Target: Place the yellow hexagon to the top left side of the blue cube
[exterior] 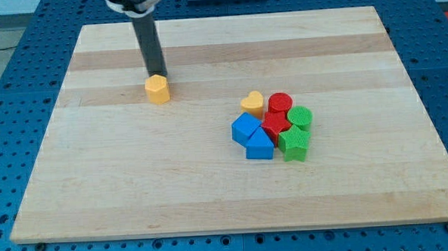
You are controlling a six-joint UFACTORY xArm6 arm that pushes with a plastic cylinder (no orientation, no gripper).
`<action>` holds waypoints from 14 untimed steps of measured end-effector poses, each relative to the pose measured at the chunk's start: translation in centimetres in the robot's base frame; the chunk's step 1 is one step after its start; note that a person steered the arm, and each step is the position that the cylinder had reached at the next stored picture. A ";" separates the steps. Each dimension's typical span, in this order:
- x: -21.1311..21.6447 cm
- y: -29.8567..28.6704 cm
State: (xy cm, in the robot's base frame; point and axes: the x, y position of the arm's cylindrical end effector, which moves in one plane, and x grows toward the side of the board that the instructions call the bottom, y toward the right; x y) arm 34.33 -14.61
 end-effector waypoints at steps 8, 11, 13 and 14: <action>4.7 5.6; 7.6 6.3; 7.6 9.5; 8.1 7.2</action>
State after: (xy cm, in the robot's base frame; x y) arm 42.47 -7.41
